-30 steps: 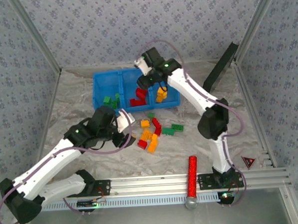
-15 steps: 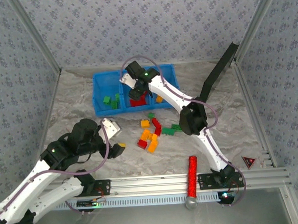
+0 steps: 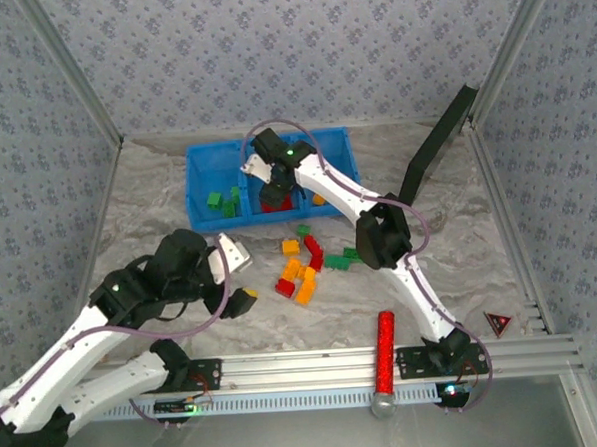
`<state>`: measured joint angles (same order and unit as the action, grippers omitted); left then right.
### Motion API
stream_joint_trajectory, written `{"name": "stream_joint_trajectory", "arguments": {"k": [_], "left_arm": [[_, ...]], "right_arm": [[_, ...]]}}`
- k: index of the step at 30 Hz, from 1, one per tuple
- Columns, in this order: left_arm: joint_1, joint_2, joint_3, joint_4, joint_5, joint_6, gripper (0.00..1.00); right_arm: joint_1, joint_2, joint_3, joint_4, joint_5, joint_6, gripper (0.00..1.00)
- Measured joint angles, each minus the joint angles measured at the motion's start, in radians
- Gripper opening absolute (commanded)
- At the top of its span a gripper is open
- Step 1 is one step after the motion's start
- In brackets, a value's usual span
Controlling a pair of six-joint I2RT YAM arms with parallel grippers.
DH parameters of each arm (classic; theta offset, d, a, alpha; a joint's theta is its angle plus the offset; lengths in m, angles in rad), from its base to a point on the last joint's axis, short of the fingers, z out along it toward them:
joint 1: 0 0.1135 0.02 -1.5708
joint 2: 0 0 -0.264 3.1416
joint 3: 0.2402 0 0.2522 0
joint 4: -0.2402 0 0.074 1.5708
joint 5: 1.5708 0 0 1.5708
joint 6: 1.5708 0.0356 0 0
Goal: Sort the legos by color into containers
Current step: Place the lego in the container, then pick up the lego from the center of the table.
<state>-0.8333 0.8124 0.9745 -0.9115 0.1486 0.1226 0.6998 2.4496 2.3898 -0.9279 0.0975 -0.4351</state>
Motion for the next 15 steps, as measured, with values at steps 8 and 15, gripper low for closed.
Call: {"name": "stream_joint_trajectory", "arguments": {"k": [8, 15], "left_arm": [[-0.088, 0.195, 0.069, 0.050, 0.006, 0.061, 0.89], [-0.185, 0.328, 0.095, 0.157, 0.000, 0.150, 0.87]], "right_arm": [[-0.023, -0.116, -0.005, 0.000, -0.050, 0.007, 0.81], [-0.072, -0.242, -0.070, -0.004, -0.112, 0.047, 0.81]]}}
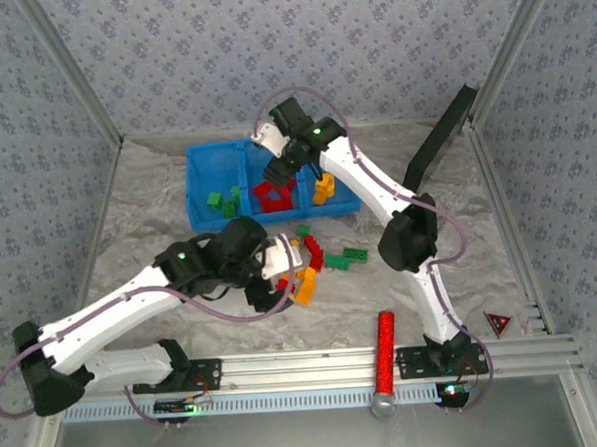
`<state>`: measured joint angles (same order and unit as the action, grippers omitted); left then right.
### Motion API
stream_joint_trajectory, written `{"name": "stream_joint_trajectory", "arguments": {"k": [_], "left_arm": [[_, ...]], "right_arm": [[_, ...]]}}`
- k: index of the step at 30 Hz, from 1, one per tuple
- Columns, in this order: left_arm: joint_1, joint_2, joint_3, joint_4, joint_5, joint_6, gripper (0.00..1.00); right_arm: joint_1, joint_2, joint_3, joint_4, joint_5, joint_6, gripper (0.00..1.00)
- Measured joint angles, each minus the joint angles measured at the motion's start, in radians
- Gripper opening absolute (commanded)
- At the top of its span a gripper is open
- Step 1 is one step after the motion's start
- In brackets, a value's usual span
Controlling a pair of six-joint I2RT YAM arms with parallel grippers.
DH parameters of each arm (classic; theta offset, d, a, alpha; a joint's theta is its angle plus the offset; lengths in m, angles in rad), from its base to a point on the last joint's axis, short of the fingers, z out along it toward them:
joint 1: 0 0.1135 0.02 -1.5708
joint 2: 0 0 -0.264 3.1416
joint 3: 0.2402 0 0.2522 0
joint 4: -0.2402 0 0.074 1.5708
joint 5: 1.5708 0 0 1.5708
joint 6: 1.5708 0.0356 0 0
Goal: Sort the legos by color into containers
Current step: Pick up the lego from the center of the table.
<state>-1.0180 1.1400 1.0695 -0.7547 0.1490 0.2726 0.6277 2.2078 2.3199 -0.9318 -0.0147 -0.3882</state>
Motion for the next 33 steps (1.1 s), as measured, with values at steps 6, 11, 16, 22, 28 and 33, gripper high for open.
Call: {"name": "stream_joint_trajectory", "arguments": {"k": [6, 11, 16, 22, 28, 33], "left_arm": [[-0.043, 0.163, 0.002, 0.134, -0.008, 0.130, 0.85], [-0.045, 0.317, 0.053, 0.191, -0.024, 0.236, 0.82], [-0.045, 0.435, 0.108, 0.240, -0.033, 0.311, 0.81], [-0.052, 0.544, 0.164, 0.285, -0.037, 0.356, 0.80], [-0.058, 0.669, 0.233, 0.322, -0.072, 0.378, 0.79], [-0.058, 0.752, 0.277, 0.336, -0.090, 0.381, 0.78]], "right_arm": [[-0.138, -0.263, -0.222, 0.010, -0.026, 0.049, 0.83], [-0.294, -0.554, -0.492, 0.063, -0.040, 0.112, 0.83], [-0.465, -0.809, -0.811, 0.155, -0.085, 0.193, 0.84], [-0.559, -0.981, -1.083, 0.193, -0.147, 0.294, 0.85], [-0.575, -1.057, -1.259, 0.200, -0.200, 0.376, 0.86], [-0.578, -1.060, -1.280, 0.200, -0.226, 0.407, 0.86]]}}
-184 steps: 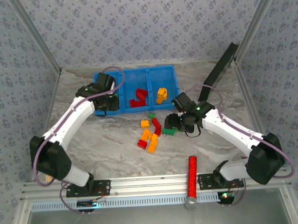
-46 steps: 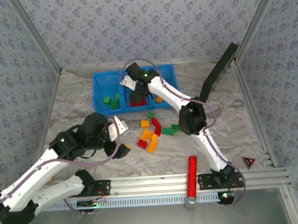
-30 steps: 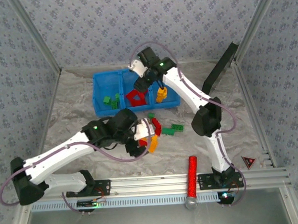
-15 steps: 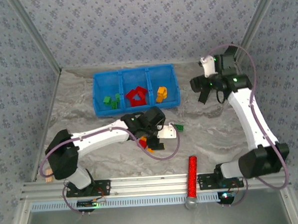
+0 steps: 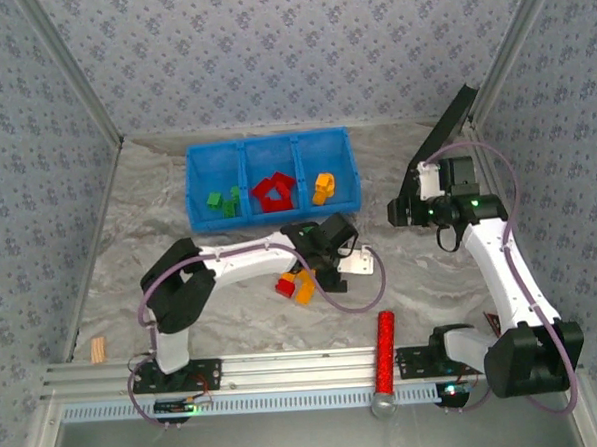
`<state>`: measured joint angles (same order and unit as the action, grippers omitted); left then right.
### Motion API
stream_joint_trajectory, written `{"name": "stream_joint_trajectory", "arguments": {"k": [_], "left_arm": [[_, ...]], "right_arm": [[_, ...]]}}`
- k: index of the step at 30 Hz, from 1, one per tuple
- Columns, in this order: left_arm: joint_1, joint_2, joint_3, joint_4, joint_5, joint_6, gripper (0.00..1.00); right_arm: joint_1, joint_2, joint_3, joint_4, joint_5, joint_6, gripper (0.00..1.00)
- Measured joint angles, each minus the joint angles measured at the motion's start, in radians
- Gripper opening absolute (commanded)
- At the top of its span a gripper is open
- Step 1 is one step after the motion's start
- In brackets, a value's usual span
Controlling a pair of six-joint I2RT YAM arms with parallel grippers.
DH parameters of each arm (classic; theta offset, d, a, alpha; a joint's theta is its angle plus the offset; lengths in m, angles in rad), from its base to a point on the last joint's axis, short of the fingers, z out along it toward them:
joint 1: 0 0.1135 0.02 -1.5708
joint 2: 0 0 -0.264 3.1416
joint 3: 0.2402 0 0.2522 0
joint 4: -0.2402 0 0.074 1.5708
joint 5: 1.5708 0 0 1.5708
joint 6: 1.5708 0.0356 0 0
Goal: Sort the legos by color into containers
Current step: Pick up the lego from the center of the table.
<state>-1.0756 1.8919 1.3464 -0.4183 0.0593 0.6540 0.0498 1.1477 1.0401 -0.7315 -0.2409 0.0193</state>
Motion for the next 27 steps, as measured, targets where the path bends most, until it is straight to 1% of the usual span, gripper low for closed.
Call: {"name": "stream_joint_trajectory", "arguments": {"k": [10, 20, 27], "left_arm": [[0.010, 0.069, 0.021, -0.006, -0.008, -0.021, 0.75], [0.052, 0.080, 0.022, -0.005, 0.000, -0.065, 0.67], [0.056, 0.127, 0.034, -0.019, 0.004, -0.084, 0.64]], "right_arm": [[-0.018, 0.021, 0.000, 0.026, -0.082, 0.003, 0.87], [-0.018, 0.043, 0.000, 0.025, -0.086, 0.003, 0.87], [-0.018, 0.045, 0.000, 0.025, -0.086, 0.003, 0.87]]}}
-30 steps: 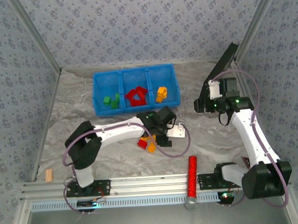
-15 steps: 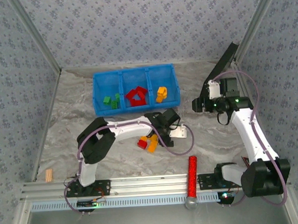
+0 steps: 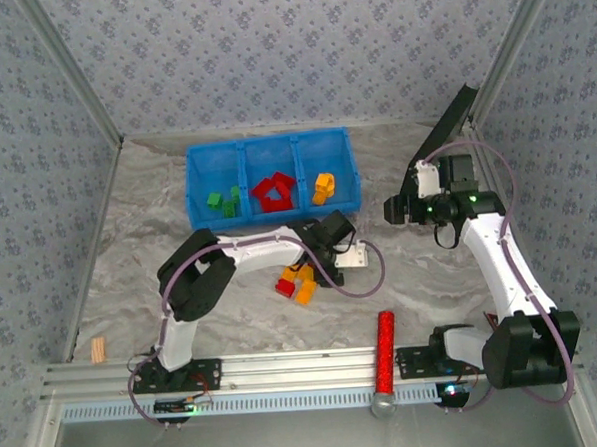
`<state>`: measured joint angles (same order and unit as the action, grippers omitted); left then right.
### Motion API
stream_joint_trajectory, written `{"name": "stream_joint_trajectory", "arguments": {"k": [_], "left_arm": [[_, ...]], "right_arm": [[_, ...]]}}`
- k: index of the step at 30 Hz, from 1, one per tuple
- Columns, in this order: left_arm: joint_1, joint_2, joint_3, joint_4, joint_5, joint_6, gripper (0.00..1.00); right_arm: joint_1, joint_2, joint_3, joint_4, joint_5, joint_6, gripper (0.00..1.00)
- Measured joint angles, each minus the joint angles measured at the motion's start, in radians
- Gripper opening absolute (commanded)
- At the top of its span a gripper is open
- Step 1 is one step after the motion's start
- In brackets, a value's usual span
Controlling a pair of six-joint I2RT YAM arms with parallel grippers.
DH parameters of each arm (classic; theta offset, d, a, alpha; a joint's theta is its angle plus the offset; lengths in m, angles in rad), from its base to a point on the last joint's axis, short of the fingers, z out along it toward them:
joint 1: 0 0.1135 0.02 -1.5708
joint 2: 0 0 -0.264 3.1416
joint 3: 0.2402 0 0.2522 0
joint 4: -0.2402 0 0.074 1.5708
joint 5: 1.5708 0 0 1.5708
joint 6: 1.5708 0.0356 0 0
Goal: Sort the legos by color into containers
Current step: Pick up the lego from the center of the table.
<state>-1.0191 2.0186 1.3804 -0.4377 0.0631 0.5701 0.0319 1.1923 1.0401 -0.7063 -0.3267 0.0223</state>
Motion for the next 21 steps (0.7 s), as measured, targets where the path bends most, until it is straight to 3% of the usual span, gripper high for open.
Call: {"name": "stream_joint_trajectory", "arguments": {"k": [3, 7, 21], "left_arm": [[0.000, 0.005, 0.019, -0.010, 0.000, -0.011, 0.58], [0.000, 0.007, 0.027, -0.014, 0.000, -0.027, 0.36], [0.008, -0.034, 0.073, -0.130, 0.071, -0.079, 0.27]], "right_arm": [[0.000, 0.000, 0.000, 0.000, 0.000, 0.000, 0.87], [0.000, 0.000, 0.000, 0.000, 0.000, 0.000, 0.87], [-0.014, -0.001, 0.003, -0.003, -0.011, -0.002, 0.87]]}}
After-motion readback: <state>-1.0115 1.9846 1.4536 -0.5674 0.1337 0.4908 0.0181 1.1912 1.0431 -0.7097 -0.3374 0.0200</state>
